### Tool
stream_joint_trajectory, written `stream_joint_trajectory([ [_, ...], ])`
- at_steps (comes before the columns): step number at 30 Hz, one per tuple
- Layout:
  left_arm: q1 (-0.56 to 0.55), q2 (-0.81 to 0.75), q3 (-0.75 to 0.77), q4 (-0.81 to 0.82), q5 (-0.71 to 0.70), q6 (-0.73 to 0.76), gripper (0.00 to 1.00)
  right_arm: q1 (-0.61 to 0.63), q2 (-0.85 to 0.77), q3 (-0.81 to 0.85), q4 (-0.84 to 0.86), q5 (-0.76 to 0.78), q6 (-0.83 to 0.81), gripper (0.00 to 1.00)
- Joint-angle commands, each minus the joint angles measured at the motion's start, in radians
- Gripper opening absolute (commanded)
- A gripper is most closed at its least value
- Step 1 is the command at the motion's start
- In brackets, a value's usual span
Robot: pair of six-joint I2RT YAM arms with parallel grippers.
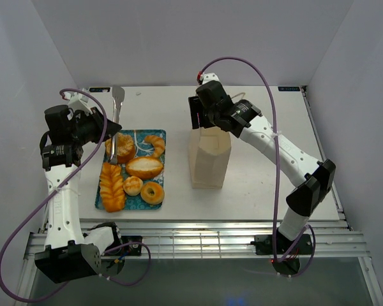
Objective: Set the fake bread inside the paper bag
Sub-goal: Adjust the paper bag at the center of the board.
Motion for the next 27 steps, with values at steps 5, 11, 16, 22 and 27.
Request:
stream_joint_trajectory([
  [5, -0.004, -0.027, 0.007, 0.034, 0.063, 0.013, 0.00, 0.007, -0.044, 0.053, -0.001, -0.019, -0.081, 0.88],
  [11, -0.004, -0.033, -0.014, 0.045, 0.072, -0.001, 0.00, 0.020, -0.078, 0.111, -0.006, -0.046, -0.119, 0.90],
  [16, -0.004, -0.025, 0.007, 0.027, 0.026, 0.004, 0.00, 0.021, -0.140, 0.191, -0.033, -0.082, -0.122, 0.90],
  [22, -0.002, 0.018, 0.044, -0.045, -0.029, 0.034, 0.00, 0.018, -0.257, 0.175, -0.088, 0.021, -0.069, 0.90],
  [27, -0.004, 0.028, 0.060, -0.095, -0.076, 0.053, 0.00, -0.057, -0.349, 0.012, -0.125, 0.105, -0.061, 0.90],
])
